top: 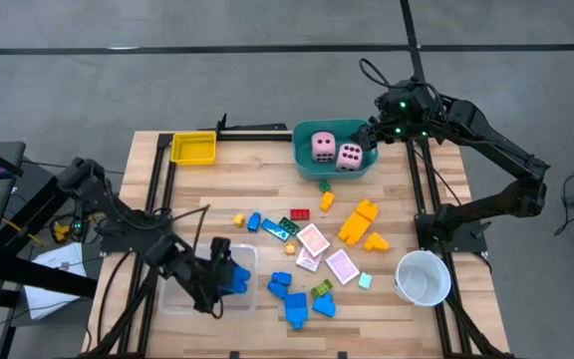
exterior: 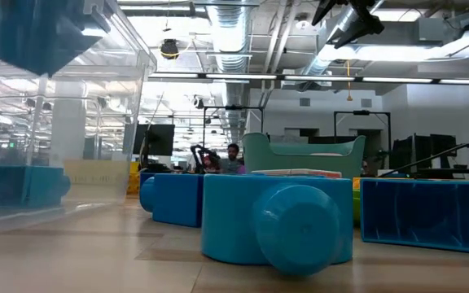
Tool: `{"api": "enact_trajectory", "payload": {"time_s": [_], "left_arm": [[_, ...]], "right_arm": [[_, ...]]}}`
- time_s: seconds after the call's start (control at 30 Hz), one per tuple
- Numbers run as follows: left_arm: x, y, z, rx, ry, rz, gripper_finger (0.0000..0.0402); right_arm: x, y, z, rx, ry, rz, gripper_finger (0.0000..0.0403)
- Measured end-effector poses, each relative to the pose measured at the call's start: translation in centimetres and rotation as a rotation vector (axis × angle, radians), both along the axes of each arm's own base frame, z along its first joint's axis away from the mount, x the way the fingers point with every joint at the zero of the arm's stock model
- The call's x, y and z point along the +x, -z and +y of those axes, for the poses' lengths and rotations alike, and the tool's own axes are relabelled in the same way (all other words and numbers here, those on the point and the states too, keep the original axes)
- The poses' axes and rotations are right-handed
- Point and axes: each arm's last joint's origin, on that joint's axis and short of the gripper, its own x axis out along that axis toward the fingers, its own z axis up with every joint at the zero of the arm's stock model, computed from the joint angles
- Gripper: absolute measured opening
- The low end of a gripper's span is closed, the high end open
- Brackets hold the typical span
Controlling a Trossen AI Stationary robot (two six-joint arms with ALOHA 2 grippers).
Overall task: Pick & Place Toys
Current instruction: Put the blue game pieces into the transparent bin, then put the blue game piece into the transparent bin
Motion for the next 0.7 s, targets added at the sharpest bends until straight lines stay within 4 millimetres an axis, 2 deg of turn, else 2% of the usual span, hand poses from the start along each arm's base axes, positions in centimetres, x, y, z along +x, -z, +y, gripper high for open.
{"api": "enact_trajectory", "payload": {"time_s": [0.2,0.7], "left_arm": [[-0.4,-0.1,1.6,-0.05,-0.093,0.089,0.0291],[-0.2,0.3,2.2,-0.089,-0.178,0.141,0.0341]], "right_arm": [[0.0,0.0,0.0,-0.004,-0.005,0.003,0.0386],[0.0,0.0,0.0,-0.01,-0.011,0.007,0.0386]]}}
